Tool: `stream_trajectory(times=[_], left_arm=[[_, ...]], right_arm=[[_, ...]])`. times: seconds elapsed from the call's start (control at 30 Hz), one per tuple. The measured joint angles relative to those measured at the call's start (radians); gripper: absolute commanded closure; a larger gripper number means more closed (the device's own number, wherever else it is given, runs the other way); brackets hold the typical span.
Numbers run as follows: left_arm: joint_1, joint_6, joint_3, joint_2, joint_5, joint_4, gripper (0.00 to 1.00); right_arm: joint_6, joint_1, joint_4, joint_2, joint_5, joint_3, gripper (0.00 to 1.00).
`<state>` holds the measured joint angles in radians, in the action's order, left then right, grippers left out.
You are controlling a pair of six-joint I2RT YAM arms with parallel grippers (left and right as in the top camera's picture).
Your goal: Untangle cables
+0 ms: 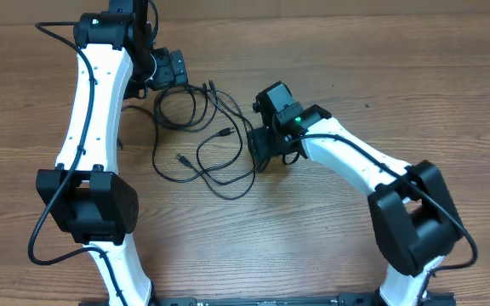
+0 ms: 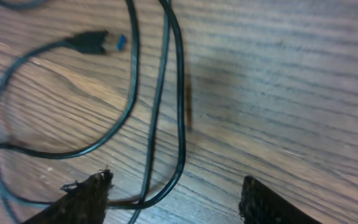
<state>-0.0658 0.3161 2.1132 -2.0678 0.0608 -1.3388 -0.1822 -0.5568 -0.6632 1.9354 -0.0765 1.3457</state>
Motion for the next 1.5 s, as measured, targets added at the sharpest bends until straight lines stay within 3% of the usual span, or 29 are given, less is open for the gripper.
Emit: stream_trajectory(times=[0.13, 0.43, 0.73, 0.83, 0.9, 1.03, 1.37, 1.5], left_arm=[[0.000, 0.000, 0.000, 0.000, 0.000, 0.000, 0.00], [0.000, 0.000, 0.000, 0.000, 0.000, 0.000, 0.00], [0.000, 0.000, 0.000, 0.000, 0.000, 0.000, 0.01], [0.000, 0.000, 0.000, 0.000, 0.000, 0.000, 0.01], [0.000, 0.000, 0.000, 0.000, 0.000, 0.000, 0.00], [0.000, 0.000, 0.000, 0.000, 0.000, 0.000, 0.01], [0.000, 0.000, 0.000, 0.000, 0.000, 0.000, 0.00], [0.000, 0.000, 0.000, 0.000, 0.000, 0.000, 0.00]], right_arm=[[0.002, 0.000, 0.007, 0.044, -0.005, 0.000, 0.20], [0.000, 0.000, 0.031, 0.044, -0.014, 0.000, 0.27], [-0.015, 0.000, 0.104, 0.072, -0.082, 0.000, 0.47], [-0.023, 0.000, 0.103, 0.114, -0.085, 0.000, 0.62], [-0.027, 0.000, 0.112, 0.118, -0.091, 0.001, 0.78], [-0.035, 0.000, 0.113, 0.125, -0.095, 0.001, 0.96], [-0.035, 0.000, 0.099, 0.130, -0.108, 0.002, 0.96], [-0.035, 0.008, -0.016, 0.130, -0.119, 0.036, 0.96]])
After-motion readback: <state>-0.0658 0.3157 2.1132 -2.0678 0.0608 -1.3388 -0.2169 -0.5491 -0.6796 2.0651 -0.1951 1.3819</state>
